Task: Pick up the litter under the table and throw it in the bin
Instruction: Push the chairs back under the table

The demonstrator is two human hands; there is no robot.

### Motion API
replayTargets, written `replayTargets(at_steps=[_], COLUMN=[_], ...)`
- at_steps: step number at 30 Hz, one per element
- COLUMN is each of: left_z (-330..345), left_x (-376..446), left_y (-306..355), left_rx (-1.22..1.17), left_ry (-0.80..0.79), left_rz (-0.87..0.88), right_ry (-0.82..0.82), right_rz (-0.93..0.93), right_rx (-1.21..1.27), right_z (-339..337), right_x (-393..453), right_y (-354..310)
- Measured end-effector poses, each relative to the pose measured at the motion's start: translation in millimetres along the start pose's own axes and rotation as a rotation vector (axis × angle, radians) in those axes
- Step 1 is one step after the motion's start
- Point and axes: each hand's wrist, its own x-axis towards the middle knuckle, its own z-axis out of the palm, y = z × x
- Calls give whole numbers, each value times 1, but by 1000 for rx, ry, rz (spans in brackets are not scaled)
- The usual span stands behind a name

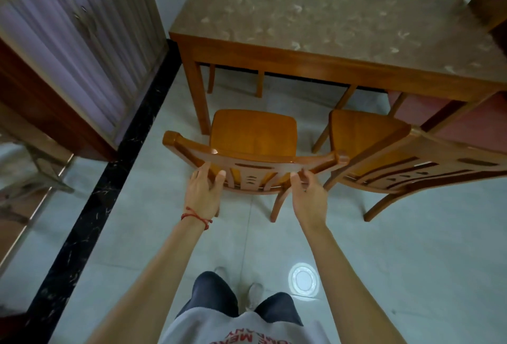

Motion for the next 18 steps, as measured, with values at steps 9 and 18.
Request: replayTargets(at_steps=[9, 18], left_z=[1, 11], left_x=[47, 58], left_y=[11, 12], left_rx=[-270, -293], left_ry=[65, 180], left_rz=[-270, -270], right_ry=[21, 81], right_rz=[338, 376], right_rx=[492, 520], right_z=[23, 30], right_x=[27, 35], right_y=[-26, -32])
